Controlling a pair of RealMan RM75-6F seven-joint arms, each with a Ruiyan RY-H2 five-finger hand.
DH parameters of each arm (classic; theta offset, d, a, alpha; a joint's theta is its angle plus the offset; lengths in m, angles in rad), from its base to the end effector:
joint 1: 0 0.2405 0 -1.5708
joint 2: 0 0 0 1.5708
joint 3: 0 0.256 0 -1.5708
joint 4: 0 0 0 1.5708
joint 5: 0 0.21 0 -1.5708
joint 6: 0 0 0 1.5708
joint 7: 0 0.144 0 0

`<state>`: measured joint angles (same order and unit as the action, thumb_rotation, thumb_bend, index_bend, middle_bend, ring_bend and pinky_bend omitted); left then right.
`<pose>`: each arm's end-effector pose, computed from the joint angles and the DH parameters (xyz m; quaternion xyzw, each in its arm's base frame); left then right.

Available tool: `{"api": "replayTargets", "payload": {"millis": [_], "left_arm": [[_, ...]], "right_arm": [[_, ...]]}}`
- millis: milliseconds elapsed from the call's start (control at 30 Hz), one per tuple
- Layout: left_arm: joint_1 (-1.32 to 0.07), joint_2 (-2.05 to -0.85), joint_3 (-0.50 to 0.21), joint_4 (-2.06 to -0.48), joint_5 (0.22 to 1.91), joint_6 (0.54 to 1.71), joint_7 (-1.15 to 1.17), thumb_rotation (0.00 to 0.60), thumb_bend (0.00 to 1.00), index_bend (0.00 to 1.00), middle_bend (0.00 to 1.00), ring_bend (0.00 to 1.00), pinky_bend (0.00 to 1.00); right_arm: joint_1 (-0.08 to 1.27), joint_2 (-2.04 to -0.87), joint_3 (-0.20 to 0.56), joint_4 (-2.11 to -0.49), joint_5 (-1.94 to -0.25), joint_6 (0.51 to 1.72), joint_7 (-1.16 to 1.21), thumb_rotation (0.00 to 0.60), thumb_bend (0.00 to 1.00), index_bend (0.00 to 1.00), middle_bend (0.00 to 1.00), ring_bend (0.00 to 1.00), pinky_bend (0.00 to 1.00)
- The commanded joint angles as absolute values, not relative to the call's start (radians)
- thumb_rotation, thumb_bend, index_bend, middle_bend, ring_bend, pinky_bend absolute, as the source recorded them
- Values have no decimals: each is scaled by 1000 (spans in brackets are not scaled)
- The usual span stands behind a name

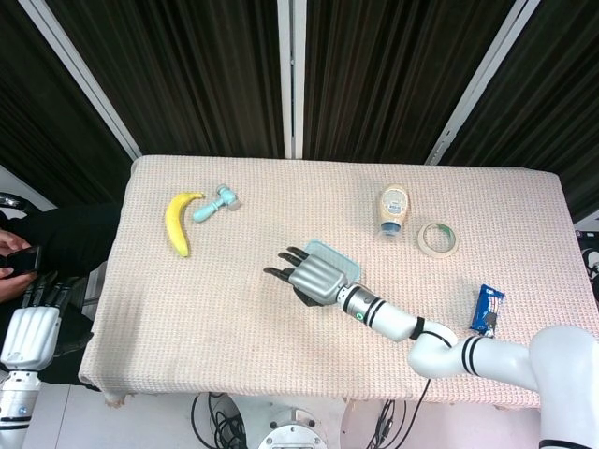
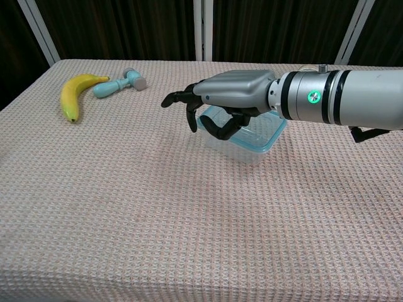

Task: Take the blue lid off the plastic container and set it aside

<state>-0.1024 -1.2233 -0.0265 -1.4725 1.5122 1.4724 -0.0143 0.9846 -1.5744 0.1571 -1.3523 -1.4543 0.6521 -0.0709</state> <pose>-0.3266 0.1832 0.1327 -0.6096 -0.3844 -0.3793 0.5803 -0.0730 -0.3539 -0.0578 0.8722 -0.2610 0.3371 0.2397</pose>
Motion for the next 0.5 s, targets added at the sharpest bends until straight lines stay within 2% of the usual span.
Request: {"api": "replayTargets", "payload": {"millis": [33, 233, 300, 333, 400, 467, 500], "left_arm": [[-103, -1227, -26, -1467, 1512, 1471, -20, 600, 30, 160, 144, 0, 0], [-108, -1236, -27, -1451, 1513, 1465, -33, 600, 30, 160, 144, 0, 0], [-109, -1237, -26, -1449, 1515, 1464, -37, 600, 30, 160, 144, 0, 0], [-109, -1238, -27, -1448, 1516, 1465, -37, 600, 30, 160, 144, 0, 0], [-110, -1238, -27, -1447, 1517, 1466, -37, 600, 30, 160, 144, 0, 0], [-110, -1237, -28, -1448, 1517, 1467, -37, 600, 30, 160, 144, 0, 0], [-110, -1237, -28, -1449, 1516, 1467, -37, 600, 30, 160, 144, 0, 0]], "right_arm": [[962, -1563, 164, -1337, -1363, 678, -174, 600, 771, 0, 334, 0, 0], [940, -1528, 176, -1330, -1221, 675, -247, 600, 771, 0, 334, 0, 0], [928, -1511, 179, -1341, -1187, 680, -243, 600, 742, 0, 334, 0, 0], [920, -1502, 181, -1352, -1182, 689, -231, 600, 675, 0, 328, 0, 0], [896, -1481, 185, -1377, -1199, 726, -190, 600, 470, 0, 286, 0, 0], [853, -1458, 184, -1396, -1254, 808, -129, 600, 237, 0, 190, 0, 0], [832, -1451, 181, -1395, -1285, 856, -107, 600, 171, 0, 146, 0, 0]]}}
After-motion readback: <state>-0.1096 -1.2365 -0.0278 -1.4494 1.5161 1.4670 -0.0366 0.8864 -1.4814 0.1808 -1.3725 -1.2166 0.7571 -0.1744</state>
